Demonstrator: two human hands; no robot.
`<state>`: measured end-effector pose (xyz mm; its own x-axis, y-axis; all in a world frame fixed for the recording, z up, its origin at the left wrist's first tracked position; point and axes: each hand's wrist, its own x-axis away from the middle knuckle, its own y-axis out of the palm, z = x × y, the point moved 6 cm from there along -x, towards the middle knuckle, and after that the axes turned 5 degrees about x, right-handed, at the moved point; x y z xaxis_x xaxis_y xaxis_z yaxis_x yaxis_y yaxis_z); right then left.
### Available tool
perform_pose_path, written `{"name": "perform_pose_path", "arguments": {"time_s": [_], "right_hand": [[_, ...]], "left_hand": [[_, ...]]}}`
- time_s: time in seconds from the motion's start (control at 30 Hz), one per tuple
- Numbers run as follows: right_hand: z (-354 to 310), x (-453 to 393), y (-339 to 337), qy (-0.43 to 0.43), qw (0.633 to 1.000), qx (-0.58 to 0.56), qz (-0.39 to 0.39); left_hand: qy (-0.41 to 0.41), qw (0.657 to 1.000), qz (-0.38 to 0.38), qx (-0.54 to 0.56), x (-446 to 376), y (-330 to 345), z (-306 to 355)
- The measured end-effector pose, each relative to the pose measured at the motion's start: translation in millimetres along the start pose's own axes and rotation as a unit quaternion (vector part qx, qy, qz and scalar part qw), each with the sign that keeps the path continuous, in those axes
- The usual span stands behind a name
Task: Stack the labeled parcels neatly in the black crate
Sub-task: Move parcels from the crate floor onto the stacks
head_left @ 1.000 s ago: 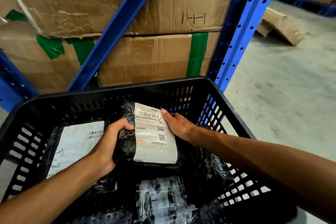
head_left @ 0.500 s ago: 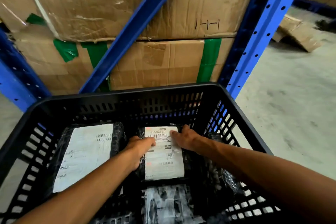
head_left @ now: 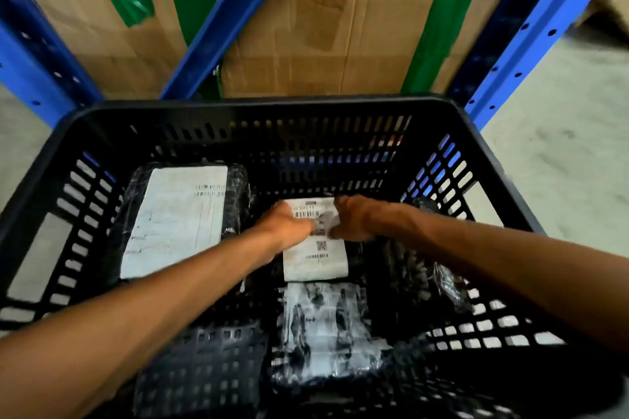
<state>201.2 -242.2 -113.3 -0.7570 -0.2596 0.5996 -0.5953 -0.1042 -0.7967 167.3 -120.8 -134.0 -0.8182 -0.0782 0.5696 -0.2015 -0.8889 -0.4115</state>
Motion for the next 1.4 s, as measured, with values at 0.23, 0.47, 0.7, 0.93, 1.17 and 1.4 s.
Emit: {"name": "perform_pose_path", "arguments": {"time_s": [0.23, 0.47, 0.7, 0.93, 1.17, 1.4], "right_hand": [[2.1, 48.1, 63.8, 0.108, 0.930, 0.000, -0.352], [0.9, 90.8, 122.5, 0.125, 0.928, -0.070, -0.343], [13.2, 73.9, 31.1, 0.042, 0.959, -0.180, -0.216], [15.4, 72.4, 11.6, -0.046, 0.991, -0.024, -0.125], [52.5, 67.3, -40.2, -0.029, 0.970, -0.239, -0.023], [48.8, 50.5, -48.6, -0.030, 0.926, -0.375, 0.022]], "left_hand": [[-0.015, 0.965, -0.145, -0.217, 48.4, 8.9, -28.5], [-0.182, 0.935, -0.252, -0.173, 83.5, 28.6, -87.0], [-0.013, 0.977, -0.124, -0.171, 68.3, -10.6, -28.5], [0.044, 0.974, -0.042, -0.216, 74.6, -16.1, -14.2], [0.150, 0.986, 0.076, -0.006, 67.2, -69.6, 26.6], [0.094, 0.989, 0.084, 0.075, 50.5, -69.7, 20.1]]}}
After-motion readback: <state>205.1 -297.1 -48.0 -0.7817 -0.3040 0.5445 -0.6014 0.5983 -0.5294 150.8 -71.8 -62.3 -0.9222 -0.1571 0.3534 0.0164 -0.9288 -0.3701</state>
